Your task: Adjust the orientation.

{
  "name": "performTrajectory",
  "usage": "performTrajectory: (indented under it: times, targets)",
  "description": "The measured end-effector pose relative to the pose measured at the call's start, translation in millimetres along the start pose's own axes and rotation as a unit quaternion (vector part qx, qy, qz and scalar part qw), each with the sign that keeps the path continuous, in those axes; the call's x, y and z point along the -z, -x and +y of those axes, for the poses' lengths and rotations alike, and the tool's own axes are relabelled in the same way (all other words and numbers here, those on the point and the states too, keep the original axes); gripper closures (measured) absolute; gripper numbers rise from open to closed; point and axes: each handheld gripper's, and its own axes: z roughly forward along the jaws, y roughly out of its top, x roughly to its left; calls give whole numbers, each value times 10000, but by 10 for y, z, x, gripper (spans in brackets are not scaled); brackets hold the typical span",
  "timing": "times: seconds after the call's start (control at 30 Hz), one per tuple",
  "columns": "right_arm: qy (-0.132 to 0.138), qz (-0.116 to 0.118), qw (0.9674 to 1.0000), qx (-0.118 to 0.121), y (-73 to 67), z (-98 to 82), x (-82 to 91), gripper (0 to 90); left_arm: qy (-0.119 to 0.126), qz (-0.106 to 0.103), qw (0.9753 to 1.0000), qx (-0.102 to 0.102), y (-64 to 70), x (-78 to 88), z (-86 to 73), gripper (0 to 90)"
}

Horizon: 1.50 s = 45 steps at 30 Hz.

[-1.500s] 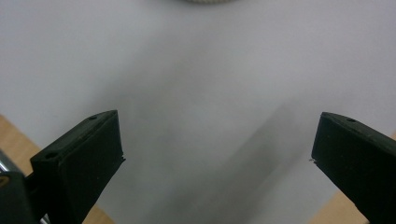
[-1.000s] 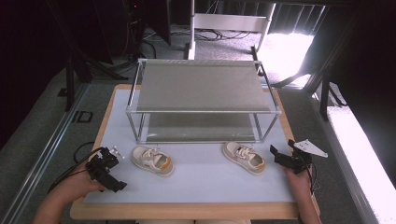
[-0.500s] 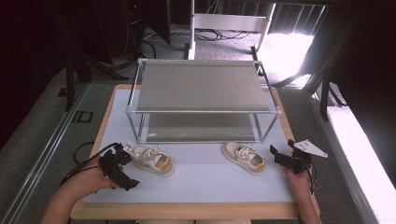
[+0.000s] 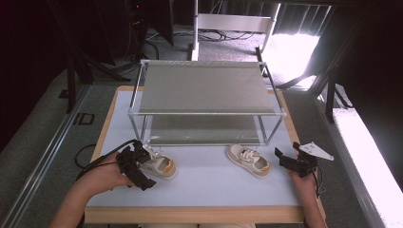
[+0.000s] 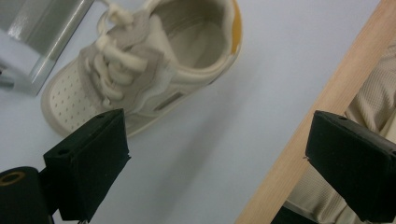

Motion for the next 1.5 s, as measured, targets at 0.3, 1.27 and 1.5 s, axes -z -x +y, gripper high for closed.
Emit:
performTrajectory:
  times: [0.3,1.27,1.5]
  targets:
    - [1,13,10000,5,-2,-1,2,146,-194,-65,9994,-280,94,-75,232,55]
    - [-2,67,10000,10,3,-1,0,149,-676,-244,9974,-110,-48,-458,675,340]
    - [-2,75,10000,22,3,-1,-1,150,-748,-361,9965,31,-101,-551,691,475]
